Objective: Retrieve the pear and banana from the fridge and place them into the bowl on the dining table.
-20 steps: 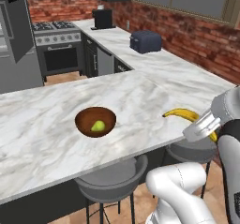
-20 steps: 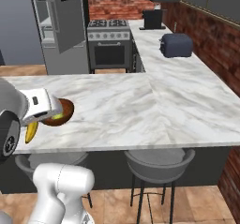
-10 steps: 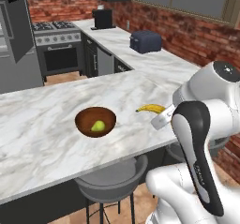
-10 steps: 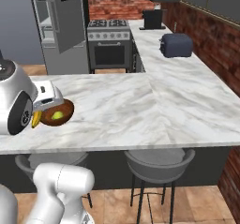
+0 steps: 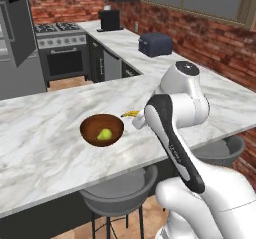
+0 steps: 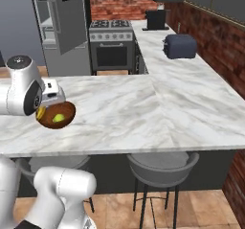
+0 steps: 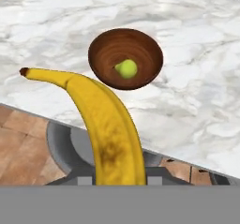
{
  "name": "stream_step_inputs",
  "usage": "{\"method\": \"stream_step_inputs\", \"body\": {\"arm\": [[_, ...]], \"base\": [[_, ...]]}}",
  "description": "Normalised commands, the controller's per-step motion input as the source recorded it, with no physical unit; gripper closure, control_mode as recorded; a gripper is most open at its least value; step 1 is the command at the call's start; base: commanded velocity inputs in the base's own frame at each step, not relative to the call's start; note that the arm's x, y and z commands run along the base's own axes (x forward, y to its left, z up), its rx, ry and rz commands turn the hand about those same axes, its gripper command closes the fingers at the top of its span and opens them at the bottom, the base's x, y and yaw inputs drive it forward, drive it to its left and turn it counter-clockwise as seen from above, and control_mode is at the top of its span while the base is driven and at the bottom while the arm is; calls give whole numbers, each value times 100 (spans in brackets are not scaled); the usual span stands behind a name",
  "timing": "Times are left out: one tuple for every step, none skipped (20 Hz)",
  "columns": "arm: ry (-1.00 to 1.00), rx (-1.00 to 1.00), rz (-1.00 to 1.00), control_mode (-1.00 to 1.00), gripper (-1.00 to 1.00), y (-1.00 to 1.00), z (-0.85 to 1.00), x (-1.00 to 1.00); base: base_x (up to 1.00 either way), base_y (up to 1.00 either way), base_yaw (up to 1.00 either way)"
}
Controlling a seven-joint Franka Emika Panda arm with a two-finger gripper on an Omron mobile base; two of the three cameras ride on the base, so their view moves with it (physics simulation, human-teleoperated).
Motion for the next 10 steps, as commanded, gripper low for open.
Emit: {"method": "stream_step_inputs", "body": {"arm": [[15,0,0,-100,100,49,-37,84],[14,0,0,-100,100,46,-40,86],[14,0,0,-100,100,45,-38,84],[15,0,0,-100,100,45,-39,81],[14,0,0,-100,100,45,-38,77],[14,0,0,-100,100,45,-37,76],[14,0,0,-100,100,44,-36,74],[13,0,0,-100,100,41,-35,71],[12,0,0,-100,100,40,-34,68],[11,0,0,-100,100,38,-32,65]], "base": [[0,0,0],[0,0,0],[0,0,0],[0,0,0],[0,0,0],[0,0,0],[0,0,0],[0,0,0],[0,0,0],[0,0,0]]}}
